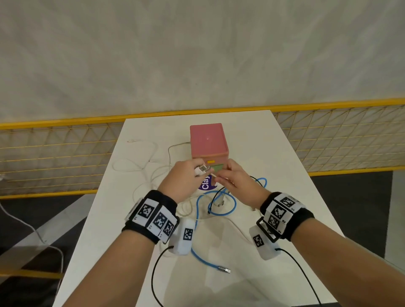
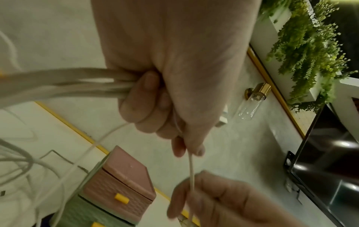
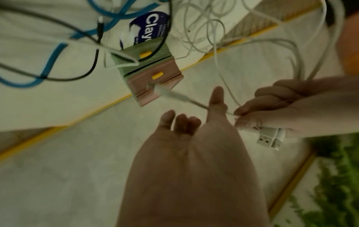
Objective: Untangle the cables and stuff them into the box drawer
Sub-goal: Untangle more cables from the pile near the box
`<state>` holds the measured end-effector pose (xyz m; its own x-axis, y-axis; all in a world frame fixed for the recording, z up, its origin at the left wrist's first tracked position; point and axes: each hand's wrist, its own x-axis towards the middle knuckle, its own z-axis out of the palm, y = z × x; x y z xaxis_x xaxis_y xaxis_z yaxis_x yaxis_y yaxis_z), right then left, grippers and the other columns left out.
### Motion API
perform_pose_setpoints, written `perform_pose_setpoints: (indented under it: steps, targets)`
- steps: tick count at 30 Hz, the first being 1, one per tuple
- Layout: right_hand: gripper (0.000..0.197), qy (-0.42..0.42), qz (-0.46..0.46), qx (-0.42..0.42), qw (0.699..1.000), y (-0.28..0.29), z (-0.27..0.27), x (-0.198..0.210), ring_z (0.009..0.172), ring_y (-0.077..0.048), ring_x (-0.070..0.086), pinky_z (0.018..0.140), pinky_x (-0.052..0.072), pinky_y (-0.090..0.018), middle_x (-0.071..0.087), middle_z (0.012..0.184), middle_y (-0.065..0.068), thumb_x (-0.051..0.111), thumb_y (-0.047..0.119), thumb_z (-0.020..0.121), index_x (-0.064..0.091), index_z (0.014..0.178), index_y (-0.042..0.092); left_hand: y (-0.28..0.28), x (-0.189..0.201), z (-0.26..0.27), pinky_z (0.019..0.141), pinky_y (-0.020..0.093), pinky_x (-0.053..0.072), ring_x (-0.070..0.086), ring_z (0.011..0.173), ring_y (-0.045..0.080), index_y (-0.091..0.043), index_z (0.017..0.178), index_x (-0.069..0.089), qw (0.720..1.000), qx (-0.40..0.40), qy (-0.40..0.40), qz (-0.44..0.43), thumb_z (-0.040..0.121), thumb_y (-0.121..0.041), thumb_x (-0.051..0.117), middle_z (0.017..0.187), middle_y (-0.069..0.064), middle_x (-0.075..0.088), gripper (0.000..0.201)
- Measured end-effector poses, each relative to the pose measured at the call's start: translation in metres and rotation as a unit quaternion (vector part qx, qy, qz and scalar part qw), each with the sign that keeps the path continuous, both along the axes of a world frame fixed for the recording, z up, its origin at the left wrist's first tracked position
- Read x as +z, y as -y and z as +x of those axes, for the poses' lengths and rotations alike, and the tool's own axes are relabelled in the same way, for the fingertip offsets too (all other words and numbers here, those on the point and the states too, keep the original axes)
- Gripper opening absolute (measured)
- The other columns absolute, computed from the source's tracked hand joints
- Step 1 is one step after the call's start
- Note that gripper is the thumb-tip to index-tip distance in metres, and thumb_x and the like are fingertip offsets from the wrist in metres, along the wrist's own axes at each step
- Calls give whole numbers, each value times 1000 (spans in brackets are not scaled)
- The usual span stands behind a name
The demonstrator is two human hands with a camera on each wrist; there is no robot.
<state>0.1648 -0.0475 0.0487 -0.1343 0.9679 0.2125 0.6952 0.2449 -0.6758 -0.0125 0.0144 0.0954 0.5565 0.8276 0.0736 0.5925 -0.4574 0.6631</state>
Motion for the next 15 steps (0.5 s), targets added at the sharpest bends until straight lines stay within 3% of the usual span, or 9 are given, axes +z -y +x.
perform_pose_setpoints:
  steps: [2, 4, 6, 8, 10, 11, 12, 14, 15]
  targets:
    - [20, 109, -64, 8, 992, 0, 5, -1, 86, -13, 51, 77, 39, -22, 54, 94, 5, 52, 24, 96, 67, 104, 13, -1, -1, -8, 49, 15, 35, 46, 49, 4, -17, 92, 66, 998, -20, -62, -14, 92, -41, 60, 74, 2, 65, 25]
    - [22, 161, -152, 30, 975, -4, 4, 5, 84, -21, 56, 75, 43, -31, 62, 92, -4, 50, 24, 96, 67, 102, 12, -2, -2, -15, 48, 17, 33, 45, 52, 6, -16, 89, 64, 995, -24, -90, -21, 93, -43, 59, 68, 0, 60, 27]
    - [21, 155, -128, 27, 979, -19, 1, 11, 80, -25, 57, 74, 46, -34, 64, 88, -9, 50, 17, 95, 68, 99, 7, -3, -1, -22, 53, 19, 40, 52, 59, 11, -13, 89, 63, 997, 6, -75, -18, 93, -42, 59, 72, 1, 63, 30]
    - [31, 94, -74, 6, 993, -42, -2, 21, 98, -27, 61, 89, 49, -40, 65, 111, -15, 47, 5, 91, 61, 118, 9, -7, 0, -28, 68, 30, 48, 62, 76, 21, -14, 100, 61, 998, 60, -14, -1, 92, -41, 61, 89, 4, 68, 28]
    - [69, 35, -89, -8, 995, -59, -6, 40, 122, -33, 52, 104, 44, -44, 44, 144, -17, 44, -2, 89, 20, 149, 24, -9, 3, -33, 77, 28, 47, 60, 91, 19, -24, 128, 49, 991, 107, 74, -13, 89, -37, 66, 101, 1, 64, 45]
    - [82, 26, -103, -13, 994, -65, -8, 49, 120, -38, 53, 102, 46, -46, 40, 147, -19, 43, -4, 88, 2, 150, 31, -10, 3, -35, 81, 26, 45, 58, 96, 16, -30, 139, 39, 986, 120, 114, -33, 87, -35, 70, 102, 2, 60, 61]
    - [86, 20, -109, -13, 994, -71, -8, 56, 114, -40, 57, 97, 49, -46, 42, 144, -21, 42, -5, 87, -4, 149, 33, -9, 3, -36, 81, 20, 43, 57, 95, 14, -34, 144, 31, 980, 127, 146, -50, 84, -35, 73, 100, 1, 59, 73]
    - [73, 20, -103, -19, 994, -75, -8, 58, 113, -33, 58, 98, 49, -39, 48, 141, -17, 42, -6, 87, 15, 150, 21, -8, 0, -39, 71, 7, 43, 58, 81, 10, -38, 142, 32, 977, 124, 166, -53, 82, -38, 74, 92, -4, 60, 73]
    - [61, 35, -98, -21, 994, -74, -7, 54, 116, -29, 57, 100, 46, -35, 51, 137, -14, 42, -6, 88, 31, 145, 13, -7, -4, -41, 66, 7, 43, 58, 73, 12, -38, 137, 38, 979, 121, 158, -44, 83, -42, 71, 87, -3, 61, 64]
